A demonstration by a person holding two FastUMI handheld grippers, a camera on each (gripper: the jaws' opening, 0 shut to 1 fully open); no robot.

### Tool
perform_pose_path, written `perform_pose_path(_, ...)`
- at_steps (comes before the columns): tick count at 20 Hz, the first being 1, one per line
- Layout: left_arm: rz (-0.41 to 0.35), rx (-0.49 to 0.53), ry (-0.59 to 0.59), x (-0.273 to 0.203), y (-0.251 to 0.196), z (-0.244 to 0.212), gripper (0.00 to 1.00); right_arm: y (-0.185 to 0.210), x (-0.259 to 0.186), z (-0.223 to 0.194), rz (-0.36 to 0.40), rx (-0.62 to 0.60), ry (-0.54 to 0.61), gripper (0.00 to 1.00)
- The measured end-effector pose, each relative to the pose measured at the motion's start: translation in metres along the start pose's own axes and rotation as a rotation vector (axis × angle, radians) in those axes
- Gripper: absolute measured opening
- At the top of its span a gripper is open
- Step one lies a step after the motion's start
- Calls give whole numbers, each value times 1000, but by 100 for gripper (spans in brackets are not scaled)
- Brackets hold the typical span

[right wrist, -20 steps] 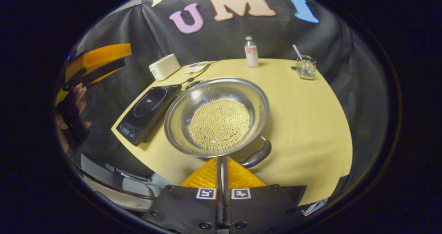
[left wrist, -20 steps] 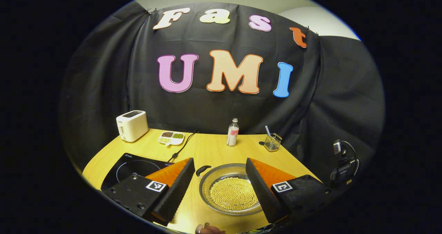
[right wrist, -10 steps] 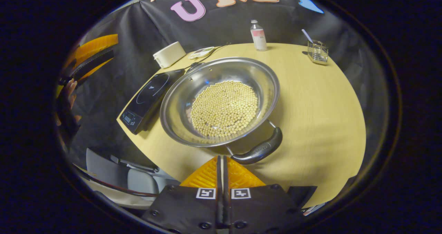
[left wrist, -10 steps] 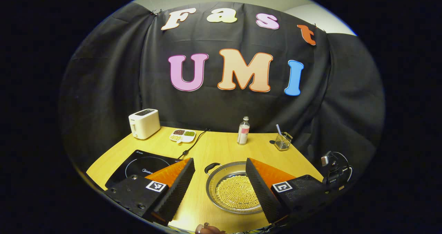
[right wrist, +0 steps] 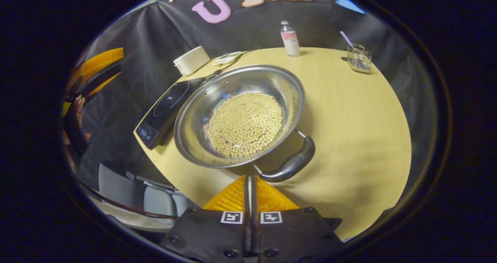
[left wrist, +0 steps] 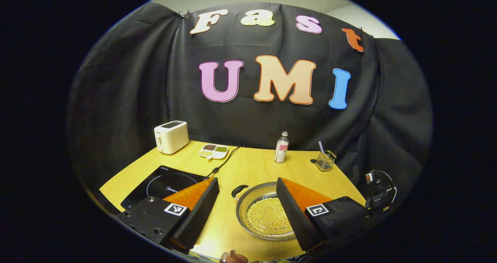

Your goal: First push the handle of the pot to place it horizontally, then grasp the pot with both hands and set it on the induction cooktop.

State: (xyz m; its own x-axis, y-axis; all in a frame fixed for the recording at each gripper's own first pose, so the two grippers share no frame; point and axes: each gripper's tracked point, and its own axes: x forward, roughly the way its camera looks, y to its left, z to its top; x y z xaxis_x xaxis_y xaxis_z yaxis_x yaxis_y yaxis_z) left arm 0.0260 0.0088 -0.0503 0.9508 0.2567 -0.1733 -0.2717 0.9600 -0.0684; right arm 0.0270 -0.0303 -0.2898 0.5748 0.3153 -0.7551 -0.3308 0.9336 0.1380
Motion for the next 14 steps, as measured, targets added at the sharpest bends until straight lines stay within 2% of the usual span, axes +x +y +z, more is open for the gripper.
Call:
perform_pose_path(3,9,-3,-3,0,-2,0,96,-14,2,5,-14,-6,6,2)
perform_pose_path(4,12,-4,-3,0,-1,-1,92,-20,3,6,-15,-5,6,2)
perform_pose_path(5,18,-6,0,0,-1,-1,96,-23,3,7,-16,1,4,2)
perform_pose_path(7,28,-15,1,-2,0,-1,92,-32,4,13,-22,14,-2,2)
perform_pose_path(12,58,-24,1,-5,4,-1,96,-50,10,27,-38,13,-9,0)
perform_pose_path(14,64,-26,-4,-6,6,-1,96,-56,11,32,-43,9,-12,2)
